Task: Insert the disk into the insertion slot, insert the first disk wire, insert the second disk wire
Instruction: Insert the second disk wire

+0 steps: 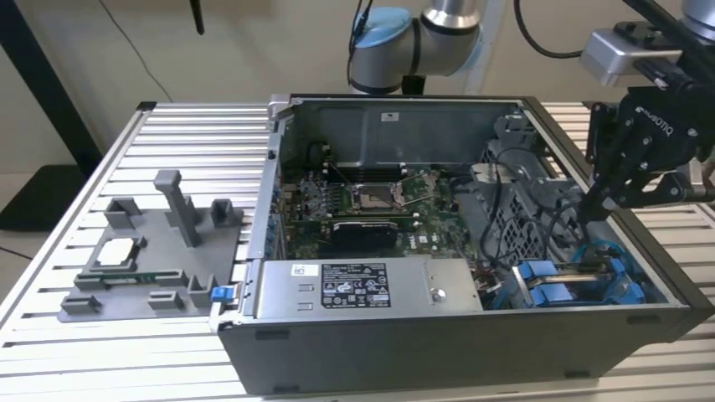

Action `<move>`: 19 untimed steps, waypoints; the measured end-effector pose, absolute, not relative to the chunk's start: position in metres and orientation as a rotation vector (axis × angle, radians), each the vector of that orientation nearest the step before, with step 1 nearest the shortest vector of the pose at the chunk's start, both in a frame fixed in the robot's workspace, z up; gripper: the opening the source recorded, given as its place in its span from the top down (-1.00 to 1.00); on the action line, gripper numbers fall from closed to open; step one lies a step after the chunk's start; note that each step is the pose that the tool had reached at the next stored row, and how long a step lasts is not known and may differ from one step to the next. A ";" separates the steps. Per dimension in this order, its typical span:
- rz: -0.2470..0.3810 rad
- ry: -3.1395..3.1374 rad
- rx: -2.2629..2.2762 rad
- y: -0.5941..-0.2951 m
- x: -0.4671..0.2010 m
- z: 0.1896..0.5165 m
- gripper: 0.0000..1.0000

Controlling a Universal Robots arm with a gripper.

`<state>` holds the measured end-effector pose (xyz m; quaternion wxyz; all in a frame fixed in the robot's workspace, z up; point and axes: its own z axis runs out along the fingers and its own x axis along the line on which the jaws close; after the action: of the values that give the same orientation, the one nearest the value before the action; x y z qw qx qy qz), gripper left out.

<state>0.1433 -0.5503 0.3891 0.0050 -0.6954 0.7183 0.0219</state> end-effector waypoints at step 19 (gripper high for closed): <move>-0.062 2.182 -2.118 -0.572 0.113 0.380 1.00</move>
<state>0.1134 -0.5721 0.3799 0.0500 -0.6954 0.7166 -0.0204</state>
